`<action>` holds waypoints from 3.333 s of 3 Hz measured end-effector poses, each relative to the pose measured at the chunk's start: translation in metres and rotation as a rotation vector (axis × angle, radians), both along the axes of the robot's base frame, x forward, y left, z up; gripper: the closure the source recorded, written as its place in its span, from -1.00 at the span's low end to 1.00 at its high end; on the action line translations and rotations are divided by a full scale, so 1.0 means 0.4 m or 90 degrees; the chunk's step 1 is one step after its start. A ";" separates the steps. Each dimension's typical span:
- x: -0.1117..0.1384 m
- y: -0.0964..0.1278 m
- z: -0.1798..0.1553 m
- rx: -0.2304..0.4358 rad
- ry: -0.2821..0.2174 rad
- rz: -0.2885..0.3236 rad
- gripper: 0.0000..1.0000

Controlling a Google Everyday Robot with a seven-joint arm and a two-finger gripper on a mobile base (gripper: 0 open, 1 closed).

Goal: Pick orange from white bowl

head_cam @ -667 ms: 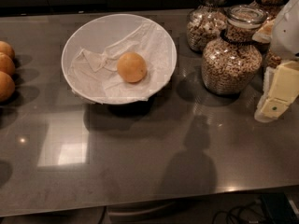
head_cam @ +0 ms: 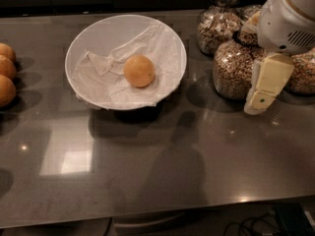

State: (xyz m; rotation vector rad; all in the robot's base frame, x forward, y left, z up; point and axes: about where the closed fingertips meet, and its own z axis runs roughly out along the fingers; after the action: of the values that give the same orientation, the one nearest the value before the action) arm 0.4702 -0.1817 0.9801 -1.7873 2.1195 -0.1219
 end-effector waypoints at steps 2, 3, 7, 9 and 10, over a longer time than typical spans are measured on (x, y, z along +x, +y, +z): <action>0.076 0.085 0.015 0.015 -0.032 0.053 -1.00; 0.120 0.139 0.010 0.052 -0.051 0.084 -1.00; 0.270 0.422 -0.001 0.162 -0.051 0.203 -1.00; 0.327 0.488 -0.063 0.203 -0.071 0.221 -1.00; 0.359 0.518 -0.106 0.204 -0.062 0.228 -0.94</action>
Offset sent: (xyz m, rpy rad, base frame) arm 0.0257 0.0282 0.0047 0.0187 -0.0415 0.0707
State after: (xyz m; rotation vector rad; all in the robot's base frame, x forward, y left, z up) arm 0.6137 0.0255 0.9377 -1.8829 1.6133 0.2067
